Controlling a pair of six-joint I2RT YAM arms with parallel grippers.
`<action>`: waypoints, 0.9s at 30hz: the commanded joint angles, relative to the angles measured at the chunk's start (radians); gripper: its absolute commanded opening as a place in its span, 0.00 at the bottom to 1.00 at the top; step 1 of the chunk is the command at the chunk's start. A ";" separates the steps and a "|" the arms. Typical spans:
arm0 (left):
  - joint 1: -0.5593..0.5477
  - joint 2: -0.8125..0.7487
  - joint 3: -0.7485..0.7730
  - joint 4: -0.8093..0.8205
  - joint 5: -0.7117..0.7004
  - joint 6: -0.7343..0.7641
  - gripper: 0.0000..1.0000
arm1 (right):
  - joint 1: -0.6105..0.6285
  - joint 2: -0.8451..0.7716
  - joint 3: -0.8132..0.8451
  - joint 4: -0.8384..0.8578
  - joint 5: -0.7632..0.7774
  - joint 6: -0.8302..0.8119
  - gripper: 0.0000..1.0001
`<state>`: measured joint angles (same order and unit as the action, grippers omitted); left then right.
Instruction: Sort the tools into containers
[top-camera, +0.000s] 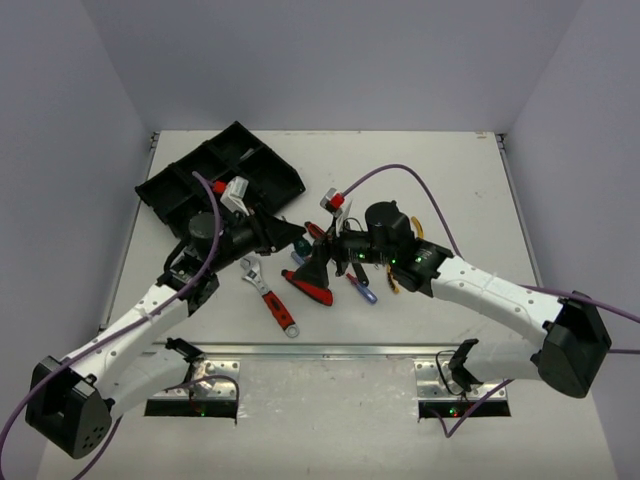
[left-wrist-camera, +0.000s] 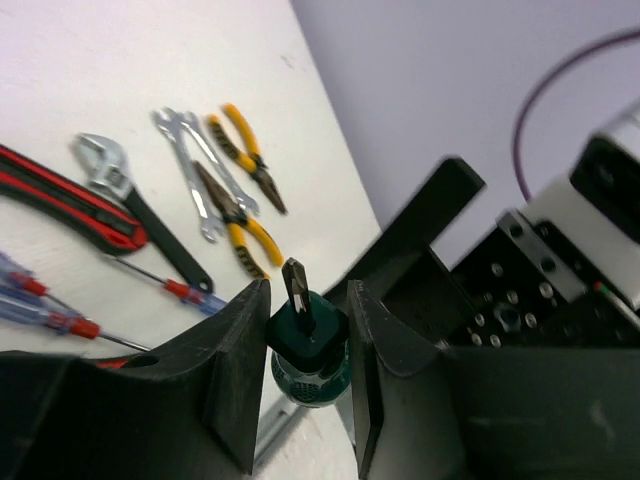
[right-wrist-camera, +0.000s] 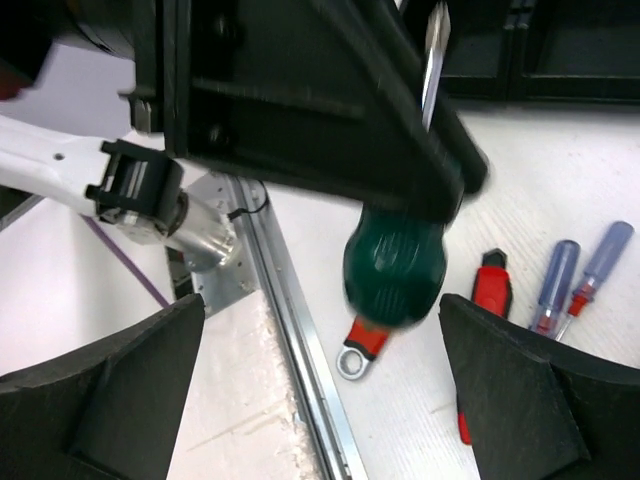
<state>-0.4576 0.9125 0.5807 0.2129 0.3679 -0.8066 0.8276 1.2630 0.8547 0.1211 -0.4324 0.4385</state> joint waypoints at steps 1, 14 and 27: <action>0.016 0.020 0.144 -0.212 -0.290 0.068 0.00 | 0.000 -0.034 0.021 -0.035 0.105 -0.027 0.99; 0.578 0.489 0.679 -0.665 -0.876 0.108 0.00 | -0.079 -0.204 -0.045 -0.226 0.307 -0.035 0.99; 0.746 0.920 0.974 -0.701 -0.905 0.177 0.00 | -0.084 -0.283 -0.147 -0.230 0.288 -0.022 0.99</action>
<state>0.2786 1.8094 1.5157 -0.4947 -0.5462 -0.6630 0.7483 0.9890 0.7134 -0.1311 -0.1404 0.4198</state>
